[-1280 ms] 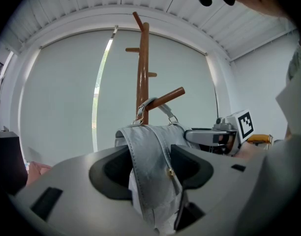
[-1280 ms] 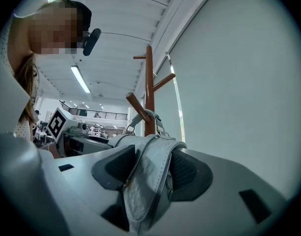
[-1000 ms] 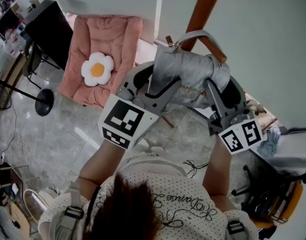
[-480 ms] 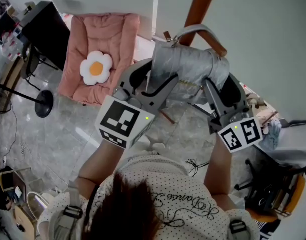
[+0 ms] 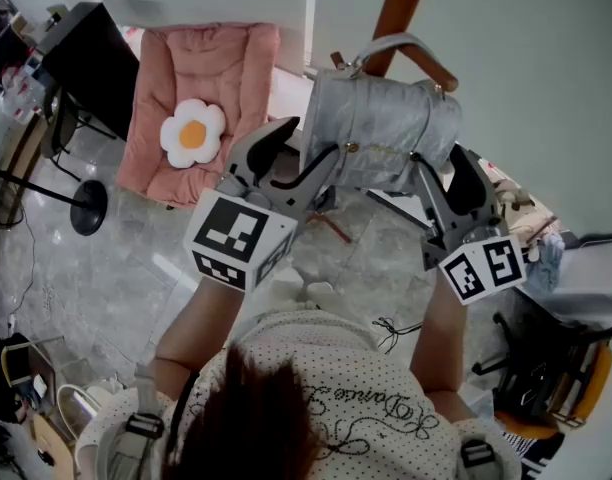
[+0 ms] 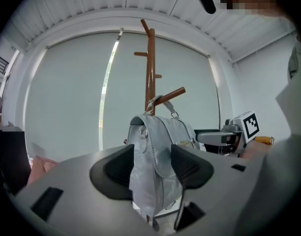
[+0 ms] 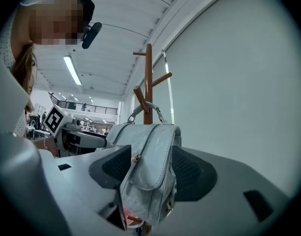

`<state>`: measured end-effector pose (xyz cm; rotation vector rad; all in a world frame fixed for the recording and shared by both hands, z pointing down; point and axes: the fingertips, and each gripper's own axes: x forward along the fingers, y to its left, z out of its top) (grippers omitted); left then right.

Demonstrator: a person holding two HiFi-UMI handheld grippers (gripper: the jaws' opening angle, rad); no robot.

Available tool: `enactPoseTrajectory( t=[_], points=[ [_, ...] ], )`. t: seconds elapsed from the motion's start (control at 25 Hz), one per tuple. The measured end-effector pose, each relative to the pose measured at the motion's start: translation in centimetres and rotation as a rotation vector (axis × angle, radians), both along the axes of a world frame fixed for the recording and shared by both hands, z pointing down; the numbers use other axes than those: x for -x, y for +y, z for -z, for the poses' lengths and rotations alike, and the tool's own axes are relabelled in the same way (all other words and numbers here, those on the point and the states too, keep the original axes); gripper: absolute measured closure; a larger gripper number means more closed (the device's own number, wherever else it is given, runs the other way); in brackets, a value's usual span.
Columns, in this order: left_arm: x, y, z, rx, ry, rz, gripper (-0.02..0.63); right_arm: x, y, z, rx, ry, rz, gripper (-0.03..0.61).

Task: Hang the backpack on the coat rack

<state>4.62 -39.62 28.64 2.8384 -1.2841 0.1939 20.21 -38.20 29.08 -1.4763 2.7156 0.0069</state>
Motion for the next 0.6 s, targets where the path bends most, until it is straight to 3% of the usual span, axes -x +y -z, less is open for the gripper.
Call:
enactPoseTrajectory(
  t=[0.4,0.6],
  points=[
    [0.5,0.9,-0.4,-0.002,0.027,-0.005,0.393,-0.5,1.5,1.3,-0.048,0.045,-0.059,0.357],
    [0.8,1.0,0.0,-0.019,0.032,-0.007,0.432,-0.7,1.8,1.9,-0.076,0.029,-0.101,0.407]
  ],
)
